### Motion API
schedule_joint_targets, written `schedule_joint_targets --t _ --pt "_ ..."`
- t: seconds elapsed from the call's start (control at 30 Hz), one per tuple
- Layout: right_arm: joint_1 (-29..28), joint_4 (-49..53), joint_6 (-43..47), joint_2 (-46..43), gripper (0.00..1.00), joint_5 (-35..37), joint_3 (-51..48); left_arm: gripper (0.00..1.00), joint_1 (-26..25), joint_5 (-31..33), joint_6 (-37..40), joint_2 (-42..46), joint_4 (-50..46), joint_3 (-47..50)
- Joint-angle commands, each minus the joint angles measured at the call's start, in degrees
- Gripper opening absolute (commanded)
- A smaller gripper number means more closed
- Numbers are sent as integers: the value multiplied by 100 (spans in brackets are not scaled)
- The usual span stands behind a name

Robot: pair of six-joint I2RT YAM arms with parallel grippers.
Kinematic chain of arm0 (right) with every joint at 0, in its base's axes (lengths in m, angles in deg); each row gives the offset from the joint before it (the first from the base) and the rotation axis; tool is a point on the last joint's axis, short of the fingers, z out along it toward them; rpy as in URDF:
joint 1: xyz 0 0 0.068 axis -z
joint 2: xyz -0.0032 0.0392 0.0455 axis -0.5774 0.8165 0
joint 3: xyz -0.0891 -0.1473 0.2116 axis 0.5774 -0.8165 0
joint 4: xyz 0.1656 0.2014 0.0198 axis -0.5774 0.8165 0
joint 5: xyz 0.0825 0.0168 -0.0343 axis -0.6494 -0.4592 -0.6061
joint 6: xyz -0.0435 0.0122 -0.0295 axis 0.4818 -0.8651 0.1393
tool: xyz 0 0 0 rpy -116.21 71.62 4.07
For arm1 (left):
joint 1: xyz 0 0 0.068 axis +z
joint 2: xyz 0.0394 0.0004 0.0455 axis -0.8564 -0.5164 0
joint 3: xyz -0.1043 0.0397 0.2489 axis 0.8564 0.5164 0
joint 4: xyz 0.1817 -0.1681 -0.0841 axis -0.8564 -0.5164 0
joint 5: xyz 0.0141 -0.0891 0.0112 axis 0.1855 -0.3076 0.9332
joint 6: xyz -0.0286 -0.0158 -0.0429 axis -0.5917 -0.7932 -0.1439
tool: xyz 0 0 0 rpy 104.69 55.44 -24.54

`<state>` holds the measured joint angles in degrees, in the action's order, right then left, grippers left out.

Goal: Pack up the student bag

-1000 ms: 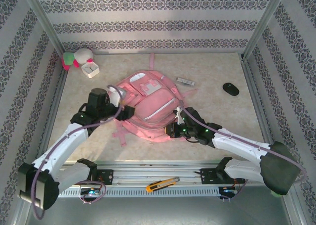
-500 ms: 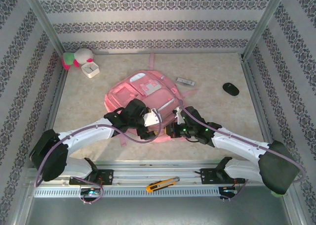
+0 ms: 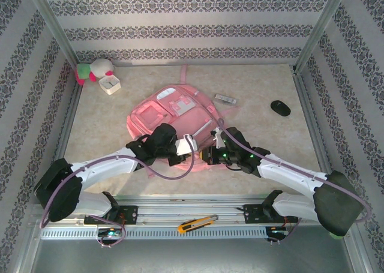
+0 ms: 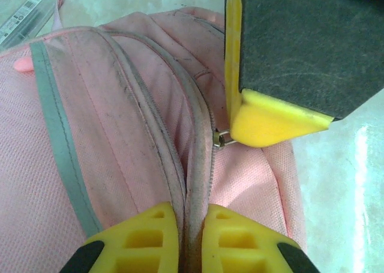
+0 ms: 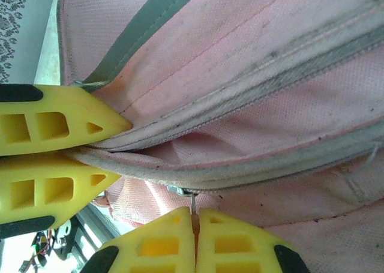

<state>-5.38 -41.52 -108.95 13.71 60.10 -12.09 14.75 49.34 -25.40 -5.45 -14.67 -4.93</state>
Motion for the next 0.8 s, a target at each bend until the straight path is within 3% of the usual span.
schedule_joint_targets --t 0.0,0.1,0.23,0.3,0.37,0.5,0.57,0.77 --pt "11 409 159 210 8 297 116 2 65 -490 -444 279 575 34" --pt "-1 394 173 363 16 221 222 2 74 -521 -611 337 775 109" --pt "-49 402 213 573 18 186 333 2 83 -740 -747 374 1000 110" --pt "-56 429 229 613 13 188 356 2 83 -755 -777 376 1013 68" --pt "-51 562 231 579 1 319 373 1 92 -670 -738 396 925 47" --pt "109 1255 285 256 0 788 414 0 339 -964 -701 615 771 219" --pt "345 1471 384 41 0 750 379 0 522 -1328 -535 789 465 310" --pt "1290 1531 777 -362 0 -192 307 0 1059 -1500 340 1422 -1100 359"
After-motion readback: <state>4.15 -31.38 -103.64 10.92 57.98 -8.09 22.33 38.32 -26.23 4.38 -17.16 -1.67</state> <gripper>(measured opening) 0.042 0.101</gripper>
